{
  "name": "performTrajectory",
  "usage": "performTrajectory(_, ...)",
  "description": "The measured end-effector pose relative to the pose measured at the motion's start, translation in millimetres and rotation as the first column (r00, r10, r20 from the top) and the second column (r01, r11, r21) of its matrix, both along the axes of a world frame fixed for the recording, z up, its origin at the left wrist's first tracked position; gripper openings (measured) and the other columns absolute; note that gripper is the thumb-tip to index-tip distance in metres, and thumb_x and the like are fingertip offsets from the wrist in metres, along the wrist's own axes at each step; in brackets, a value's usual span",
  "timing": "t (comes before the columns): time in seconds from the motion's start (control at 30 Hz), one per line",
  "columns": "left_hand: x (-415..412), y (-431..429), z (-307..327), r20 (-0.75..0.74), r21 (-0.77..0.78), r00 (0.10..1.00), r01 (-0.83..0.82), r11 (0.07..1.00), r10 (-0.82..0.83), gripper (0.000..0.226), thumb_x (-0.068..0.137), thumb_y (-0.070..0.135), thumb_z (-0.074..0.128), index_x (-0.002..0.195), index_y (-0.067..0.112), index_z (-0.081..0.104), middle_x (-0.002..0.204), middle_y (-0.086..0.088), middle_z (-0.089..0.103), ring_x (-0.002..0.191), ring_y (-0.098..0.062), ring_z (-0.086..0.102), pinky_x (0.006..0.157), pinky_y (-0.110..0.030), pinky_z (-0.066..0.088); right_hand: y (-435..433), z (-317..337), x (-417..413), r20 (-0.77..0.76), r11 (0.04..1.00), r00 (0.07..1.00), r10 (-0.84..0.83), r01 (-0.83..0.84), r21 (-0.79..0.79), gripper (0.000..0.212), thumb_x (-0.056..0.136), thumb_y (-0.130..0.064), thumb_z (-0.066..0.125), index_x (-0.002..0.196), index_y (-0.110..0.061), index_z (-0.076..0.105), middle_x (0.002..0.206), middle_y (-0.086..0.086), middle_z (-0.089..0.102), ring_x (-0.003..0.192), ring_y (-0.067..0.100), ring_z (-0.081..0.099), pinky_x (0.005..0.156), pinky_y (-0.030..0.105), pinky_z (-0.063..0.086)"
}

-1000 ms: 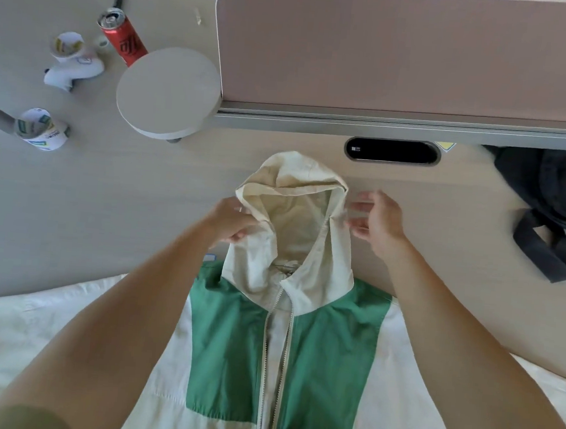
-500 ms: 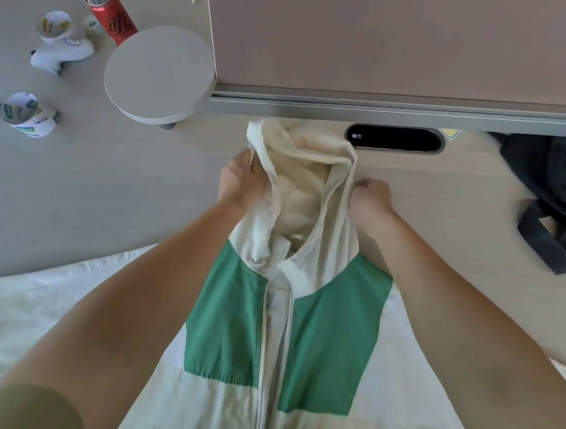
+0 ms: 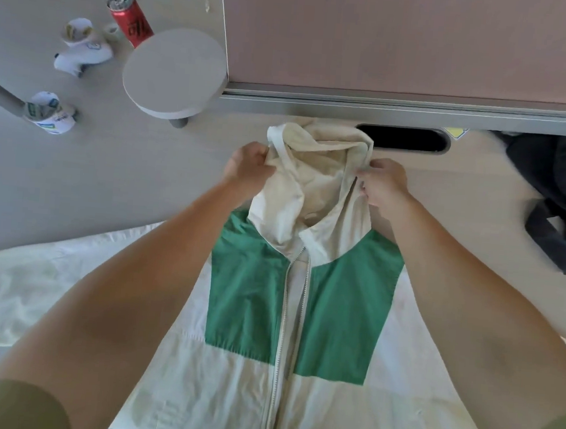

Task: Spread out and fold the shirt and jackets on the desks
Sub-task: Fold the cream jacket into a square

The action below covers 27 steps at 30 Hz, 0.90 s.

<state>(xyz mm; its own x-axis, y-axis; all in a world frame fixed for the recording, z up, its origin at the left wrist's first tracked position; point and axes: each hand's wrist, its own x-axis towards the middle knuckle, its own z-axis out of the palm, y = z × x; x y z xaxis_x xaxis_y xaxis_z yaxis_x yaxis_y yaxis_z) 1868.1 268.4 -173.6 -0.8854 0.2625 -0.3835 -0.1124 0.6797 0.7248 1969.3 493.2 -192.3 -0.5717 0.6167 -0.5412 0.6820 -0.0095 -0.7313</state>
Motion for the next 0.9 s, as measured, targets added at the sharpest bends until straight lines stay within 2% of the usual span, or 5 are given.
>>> performTrajectory(0.23,14,-9,2,-0.074,-0.292,0.996,0.025,0.956,-0.048,0.049,0.089,0.039,0.063,0.131,0.018,0.047,0.128,-0.005,0.052,0.113,-0.027,0.055,0.092,-0.037,0.048,-2,11,5,0.024,0.99,0.998,0.061,-0.063,0.124,0.026,0.084,-0.011,0.051,0.06,-0.018,0.045,0.061,0.005,0.058,0.054,0.021,0.055,0.047,0.026,0.041)
performTrajectory(0.33,15,4,-3,0.034,-0.208,0.999,0.001,0.978,0.006,0.071,0.079,0.056,0.069,0.134,0.017,0.046,0.132,-0.007,0.045,0.114,-0.027,0.055,0.096,-0.045,0.051,1,1,6,0.077,0.984,0.988,0.131,-0.139,0.111,0.025,0.086,-0.039,0.067,0.088,-0.015,0.058,0.081,0.003,0.064,0.062,0.017,0.061,0.052,0.029,0.049)
performTrajectory(0.5,-6,33,8,-0.191,-0.264,0.981,-0.091,0.96,0.04,0.081,0.081,0.048,0.073,0.141,0.012,0.033,0.139,-0.01,0.039,0.131,-0.03,0.039,0.111,-0.037,0.03,6,1,-18,0.013,0.924,0.985,0.17,-0.164,0.344,0.064,0.085,-0.043,0.072,0.136,-0.014,0.045,0.13,0.006,0.053,0.109,0.025,0.06,0.085,0.036,0.05)
performTrajectory(0.73,-40,38,8,-0.306,-0.605,0.873,0.129,0.786,-0.379,0.024,0.094,0.019,0.059,0.118,0.012,0.059,0.118,-0.011,0.057,0.115,-0.034,0.049,0.081,-0.04,0.044,13,3,-49,0.447,0.411,0.773,0.45,-0.623,0.665,0.045,0.092,-0.014,0.06,0.135,-0.013,0.047,0.13,0.014,0.045,0.1,0.034,0.06,0.067,0.036,0.042)
performTrajectory(0.9,-34,30,26,-0.519,-0.382,0.8,0.098,0.919,-0.301,0.006,0.091,0.014,0.048,0.088,0.008,0.049,0.078,-0.014,0.058,0.071,-0.037,0.049,0.06,-0.036,0.033,20,2,-45,0.533,0.033,0.68,0.503,-0.631,0.775,0.054,0.081,-0.018,0.068,0.13,-0.008,0.047,0.119,0.016,0.052,0.096,0.038,0.058,0.073,0.043,0.046)
